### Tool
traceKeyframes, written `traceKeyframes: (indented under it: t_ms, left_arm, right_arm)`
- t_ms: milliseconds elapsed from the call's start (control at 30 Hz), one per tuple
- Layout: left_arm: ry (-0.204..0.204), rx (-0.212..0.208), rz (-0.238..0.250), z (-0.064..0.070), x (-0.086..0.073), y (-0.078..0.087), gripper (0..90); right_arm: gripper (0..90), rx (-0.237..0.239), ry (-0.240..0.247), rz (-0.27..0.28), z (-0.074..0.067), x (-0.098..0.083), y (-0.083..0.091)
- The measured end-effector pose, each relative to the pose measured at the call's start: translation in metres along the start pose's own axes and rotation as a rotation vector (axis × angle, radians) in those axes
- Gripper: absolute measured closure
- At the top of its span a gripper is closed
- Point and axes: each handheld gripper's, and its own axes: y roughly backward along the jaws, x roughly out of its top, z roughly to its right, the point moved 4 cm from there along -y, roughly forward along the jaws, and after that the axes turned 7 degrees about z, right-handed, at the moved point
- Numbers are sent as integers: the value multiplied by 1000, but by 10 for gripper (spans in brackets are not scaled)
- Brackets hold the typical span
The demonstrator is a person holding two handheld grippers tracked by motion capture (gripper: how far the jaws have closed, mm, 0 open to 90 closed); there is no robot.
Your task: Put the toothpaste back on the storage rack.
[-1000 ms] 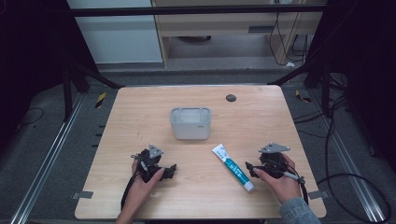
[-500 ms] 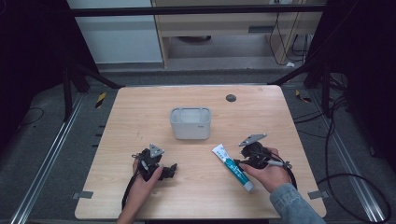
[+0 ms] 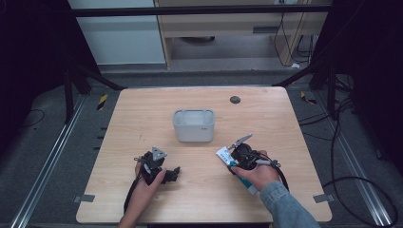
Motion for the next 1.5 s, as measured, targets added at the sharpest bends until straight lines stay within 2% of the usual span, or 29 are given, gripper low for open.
traceKeyframes:
  t_ms: [133,200,300,367,767,900,1233,1500]
  left_arm:
    - [-3,-4,0,0,-1,1,0]
    - [-3,-4,0,1,-1,1,0]
    - [-3,-4,0,1,-1,1,0]
    - [-1,-4,1,1,-1,1,0]
    - [-3,-2,0,1,-1,1,0]
    - [-2,-2,0,1,-1,1,0]
    - [-2,-2,0,1,-1,1,0]
    - [-2,-1,0,1,-1,2,0]
  right_arm:
    - [504,-17,4,-25,-1,2,-12]
    - [504,-13,-22,-33,-1,2,-17]
    - [503,-20,-7,-48,1,0,-21]
    - [506,-14,-26,-49,2,0,-22]
    - [517,-14,-60,-64,5,-4,-24]
    - [531,-19,-45,-73,4,-5,-26]
    - [565,-45,-46,-103,3,-3,-26]
    - [650,-47,-31,-135,5,0,-25]
